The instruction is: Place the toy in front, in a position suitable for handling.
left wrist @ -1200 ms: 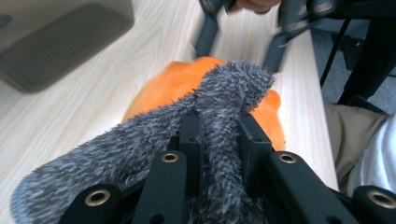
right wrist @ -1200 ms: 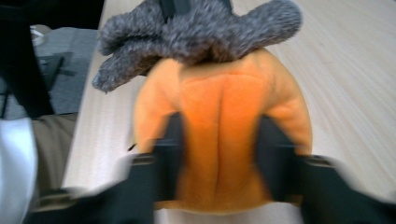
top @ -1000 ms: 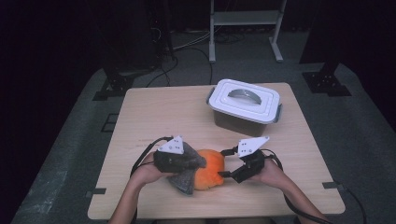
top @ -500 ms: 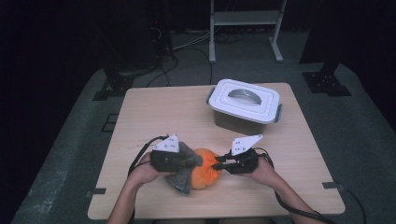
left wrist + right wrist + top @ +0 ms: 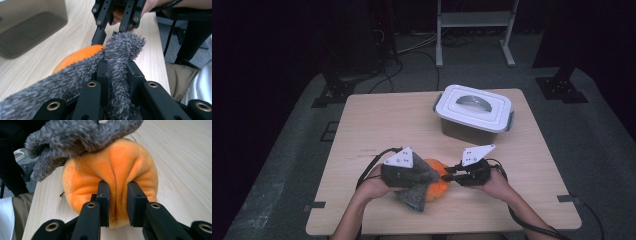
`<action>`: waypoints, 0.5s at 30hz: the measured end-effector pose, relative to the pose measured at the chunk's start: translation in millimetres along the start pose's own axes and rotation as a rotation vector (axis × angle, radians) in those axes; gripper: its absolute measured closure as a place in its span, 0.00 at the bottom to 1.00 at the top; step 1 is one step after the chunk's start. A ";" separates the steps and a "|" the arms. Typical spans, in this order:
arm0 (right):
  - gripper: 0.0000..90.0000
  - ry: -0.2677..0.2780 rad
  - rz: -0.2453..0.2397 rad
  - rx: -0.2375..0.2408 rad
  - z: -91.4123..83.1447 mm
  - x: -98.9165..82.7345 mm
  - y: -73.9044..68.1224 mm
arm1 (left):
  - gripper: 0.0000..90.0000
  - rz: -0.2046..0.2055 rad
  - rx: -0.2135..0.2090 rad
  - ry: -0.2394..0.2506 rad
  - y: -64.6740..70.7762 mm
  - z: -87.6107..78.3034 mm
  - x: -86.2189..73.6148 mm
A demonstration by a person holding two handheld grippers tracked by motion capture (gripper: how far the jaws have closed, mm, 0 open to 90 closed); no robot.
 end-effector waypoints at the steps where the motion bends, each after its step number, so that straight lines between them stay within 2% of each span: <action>1: 0.82 0.002 0.003 -0.003 -0.3 -1.5 1.2 | 0.84 -0.004 0.003 0.000 -0.5 -1.0 -1.2; 3: 0.82 0.002 0.009 -0.005 -1.0 -3.1 2.6 | 0.84 -0.015 0.023 -0.016 -4.3 -7.2 -7.1; 5: 0.82 0.000 0.008 -0.007 -1.7 -4.3 3.4 | 0.84 -0.035 0.038 -0.012 -7.2 -10.6 -11.9; 7: 0.80 -0.001 0.012 0.001 -1.9 -4.7 3.6 | 0.84 -0.054 0.039 -0.010 -10.2 -12.5 -18.4; 8: 0.74 -0.003 0.009 0.013 -2.2 -4.3 3.5 | 0.84 -0.061 0.041 -0.009 -11.2 -12.6 -21.7; 9: 0.62 -0.001 0.006 0.005 -3.5 -2.6 2.8 | 0.84 -0.068 0.041 -0.007 -11.6 -12.1 -23.5; 11: 0.46 0.008 0.008 0.017 -5.2 1.1 2.1 | 0.84 -0.072 0.023 -0.005 -10.4 -10.5 -25.1; 13: 0.39 0.023 0.011 0.033 -4.8 3.9 0.7 | 0.84 -0.067 -0.008 -0.007 -7.7 -6.0 -24.3; 15: 0.37 0.035 0.026 0.060 -1.7 6.7 -0.2 | 0.84 -0.063 -0.025 -0.016 -5.2 -1.4 -22.4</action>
Point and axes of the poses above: each handheld gripper's, and its own axes: z roughly forward along the jaws, x roughly out of its top, y roughly to its right, the point moved 2 cm from there along z, roughly forward along the jaws, and after that the axes turned 1 degree about -x, right-handed, at the moved point
